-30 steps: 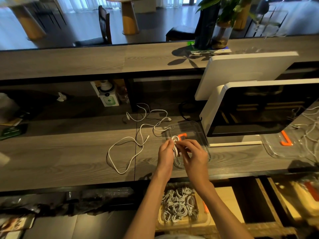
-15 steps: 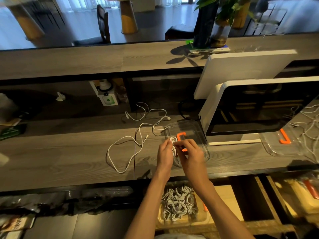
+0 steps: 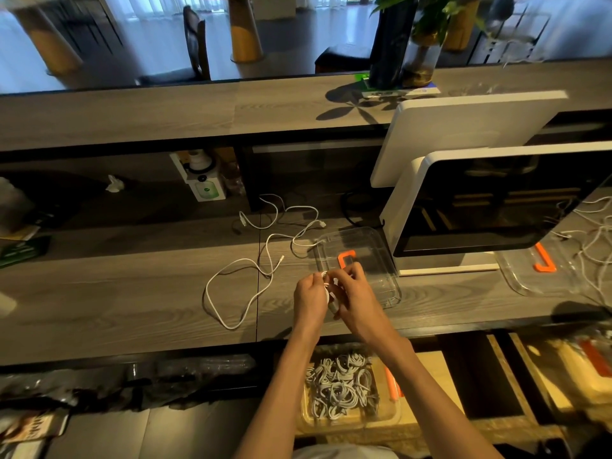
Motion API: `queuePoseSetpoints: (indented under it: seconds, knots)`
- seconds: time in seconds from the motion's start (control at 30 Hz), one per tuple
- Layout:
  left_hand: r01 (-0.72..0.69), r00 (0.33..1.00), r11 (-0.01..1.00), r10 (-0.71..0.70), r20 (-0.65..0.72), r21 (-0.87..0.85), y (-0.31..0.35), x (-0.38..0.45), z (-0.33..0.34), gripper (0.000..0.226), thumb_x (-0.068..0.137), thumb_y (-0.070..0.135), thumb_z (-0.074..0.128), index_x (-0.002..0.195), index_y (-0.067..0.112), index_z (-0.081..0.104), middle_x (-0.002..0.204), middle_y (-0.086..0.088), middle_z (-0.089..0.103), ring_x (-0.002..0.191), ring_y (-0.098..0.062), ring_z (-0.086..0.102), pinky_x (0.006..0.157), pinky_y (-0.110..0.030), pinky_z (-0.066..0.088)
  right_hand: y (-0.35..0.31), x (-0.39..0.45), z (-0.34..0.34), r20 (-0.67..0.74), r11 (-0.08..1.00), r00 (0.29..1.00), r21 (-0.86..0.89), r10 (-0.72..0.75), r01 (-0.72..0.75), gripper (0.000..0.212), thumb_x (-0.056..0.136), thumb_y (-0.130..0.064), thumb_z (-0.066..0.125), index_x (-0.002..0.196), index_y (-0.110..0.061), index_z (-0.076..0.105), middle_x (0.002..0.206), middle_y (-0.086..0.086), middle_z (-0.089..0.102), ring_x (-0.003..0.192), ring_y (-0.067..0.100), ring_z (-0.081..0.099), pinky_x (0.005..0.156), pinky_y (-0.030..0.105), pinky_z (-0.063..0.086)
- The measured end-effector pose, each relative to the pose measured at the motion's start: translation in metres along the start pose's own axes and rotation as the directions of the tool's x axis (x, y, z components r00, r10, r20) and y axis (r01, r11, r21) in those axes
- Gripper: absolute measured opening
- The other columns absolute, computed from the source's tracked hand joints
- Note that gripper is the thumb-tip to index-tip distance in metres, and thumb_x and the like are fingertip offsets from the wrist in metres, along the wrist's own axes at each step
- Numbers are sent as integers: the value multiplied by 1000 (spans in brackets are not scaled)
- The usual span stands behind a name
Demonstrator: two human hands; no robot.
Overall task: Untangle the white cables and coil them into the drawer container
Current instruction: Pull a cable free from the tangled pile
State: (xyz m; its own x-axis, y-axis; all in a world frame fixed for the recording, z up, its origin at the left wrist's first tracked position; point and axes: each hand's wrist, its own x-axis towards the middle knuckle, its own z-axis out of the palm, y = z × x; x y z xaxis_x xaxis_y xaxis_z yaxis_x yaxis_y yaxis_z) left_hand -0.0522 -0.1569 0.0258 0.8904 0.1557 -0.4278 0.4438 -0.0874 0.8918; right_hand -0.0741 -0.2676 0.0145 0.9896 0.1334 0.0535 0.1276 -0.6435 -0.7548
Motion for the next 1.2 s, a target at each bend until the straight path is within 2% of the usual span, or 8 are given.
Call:
queuePoseSetpoints:
  seconds: [0.13, 0.23, 0.43, 0.53, 0.67, 0.8, 1.07, 1.2]
  knots:
    - [61, 996, 989, -51, 74, -135, -2, 2, -6, 36, 109, 21, 39, 93, 8, 68, 73, -7, 64, 61, -16, 58, 50, -25, 41, -2, 0, -8, 22, 976, 1000, 218, 4, -9, 22, 100, -2, 60, 117, -16, 63, 107, -8, 39, 94, 9, 56, 62, 24, 61]
    - [93, 990, 981, -73, 119, -169, -2, -1, -8, 34, 109, 19, 39, 94, 5, 67, 70, -5, 62, 54, -11, 55, 43, -18, 39, 0, -5, -12, 71, 959, 997, 280, 13, -32, 19, 101, -5, 58, 118, -14, 63, 109, -4, 42, 95, 11, 61, 64, 26, 62]
    - [116, 985, 985, -98, 143, -124, -7, 4, -7, 37, 110, 26, 36, 103, 7, 67, 76, -5, 66, 61, -13, 57, 51, -23, 41, 0, -8, -10, -77, 993, 995, 98, -58, 65, 14, 99, -16, 65, 112, -19, 66, 114, -10, 50, 101, 4, 60, 78, 16, 57]
    - [101, 988, 993, -93, 123, -63, -8, 4, -7, 38, 110, 28, 37, 101, 7, 67, 74, -4, 63, 62, -13, 56, 53, -26, 40, -1, -11, -9, -114, 992, 987, 24, -118, 121, 20, 94, -8, 70, 110, -19, 67, 111, -10, 57, 98, 1, 60, 83, 18, 55]
    - [58, 994, 998, -59, 96, 15, -5, 2, -8, 39, 110, 25, 37, 82, 11, 59, 63, -2, 54, 54, -11, 49, 51, -26, 37, -4, -12, -10, -123, 988, 983, 55, -135, 143, 33, 89, -1, 75, 112, -21, 64, 106, -10, 62, 98, 1, 61, 82, 23, 57]
    - [46, 995, 999, -48, 87, 24, -7, 4, -8, 39, 110, 23, 36, 83, 11, 60, 62, -2, 53, 55, -13, 48, 53, -27, 36, -3, -10, -7, -104, 983, 978, 14, -178, 181, 41, 88, 2, 74, 119, -24, 64, 108, -9, 63, 99, 6, 63, 82, 26, 57]
    - [83, 992, 997, -82, 91, -5, -13, 11, -9, 37, 109, 21, 36, 82, 9, 58, 68, -8, 53, 56, -16, 46, 53, -30, 35, -2, -15, 1, -136, 985, 976, 13, -169, 172, 29, 89, -1, 74, 110, -20, 67, 109, -10, 62, 98, 4, 63, 81, 25, 57]
    - [89, 990, 995, -83, 115, -44, -12, 10, -9, 36, 109, 19, 36, 88, 9, 64, 69, -7, 60, 60, -16, 52, 52, -27, 36, 1, -15, 7, -161, 996, 983, 5, -83, 85, 28, 91, -5, 72, 115, -19, 67, 115, -11, 57, 101, 3, 60, 87, 17, 53]
